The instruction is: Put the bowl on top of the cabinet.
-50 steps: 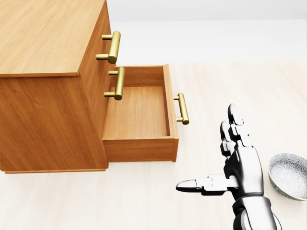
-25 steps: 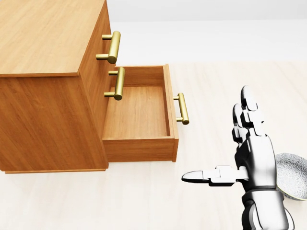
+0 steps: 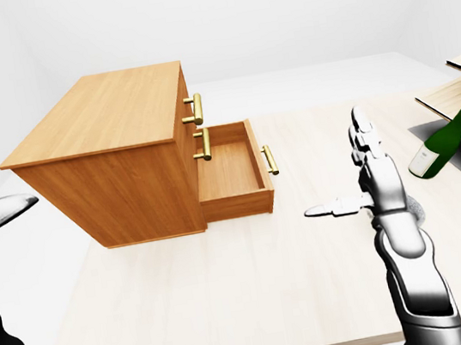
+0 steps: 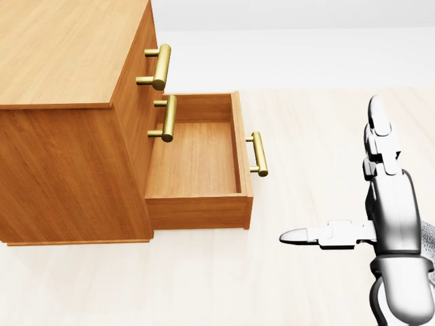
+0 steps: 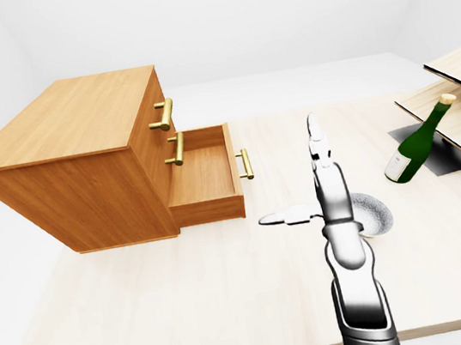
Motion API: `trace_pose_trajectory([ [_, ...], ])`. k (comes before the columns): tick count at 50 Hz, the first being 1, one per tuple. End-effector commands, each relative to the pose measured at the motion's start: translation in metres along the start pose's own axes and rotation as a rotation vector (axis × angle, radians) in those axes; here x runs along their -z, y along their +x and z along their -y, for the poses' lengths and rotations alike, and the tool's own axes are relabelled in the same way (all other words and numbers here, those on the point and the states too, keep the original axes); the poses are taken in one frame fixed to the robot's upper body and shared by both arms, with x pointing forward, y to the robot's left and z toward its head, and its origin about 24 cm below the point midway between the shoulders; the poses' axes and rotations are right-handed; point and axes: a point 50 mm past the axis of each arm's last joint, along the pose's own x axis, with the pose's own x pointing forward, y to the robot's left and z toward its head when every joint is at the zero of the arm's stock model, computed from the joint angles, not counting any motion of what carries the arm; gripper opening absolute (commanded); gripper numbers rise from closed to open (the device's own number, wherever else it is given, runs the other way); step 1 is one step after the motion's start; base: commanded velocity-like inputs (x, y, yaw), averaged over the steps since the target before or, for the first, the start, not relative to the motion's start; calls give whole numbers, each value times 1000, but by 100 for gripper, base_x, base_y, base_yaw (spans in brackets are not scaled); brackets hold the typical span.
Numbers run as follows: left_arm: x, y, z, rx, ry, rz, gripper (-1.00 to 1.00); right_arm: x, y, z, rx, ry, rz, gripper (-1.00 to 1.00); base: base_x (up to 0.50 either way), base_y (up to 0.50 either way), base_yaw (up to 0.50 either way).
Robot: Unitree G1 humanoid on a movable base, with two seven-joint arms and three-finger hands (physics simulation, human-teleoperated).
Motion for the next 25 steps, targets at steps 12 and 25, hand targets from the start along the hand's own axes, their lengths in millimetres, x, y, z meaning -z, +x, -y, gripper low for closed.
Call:
trace_pose_trajectory([
  [12,-1,0,0,-1,0,3,90,-6,4,19,1,-271,15,100,0,0,0],
  [25,-1,0,0,0,1,2,89,2,4,27,-5,-372,-33,100,0,0,0],
])
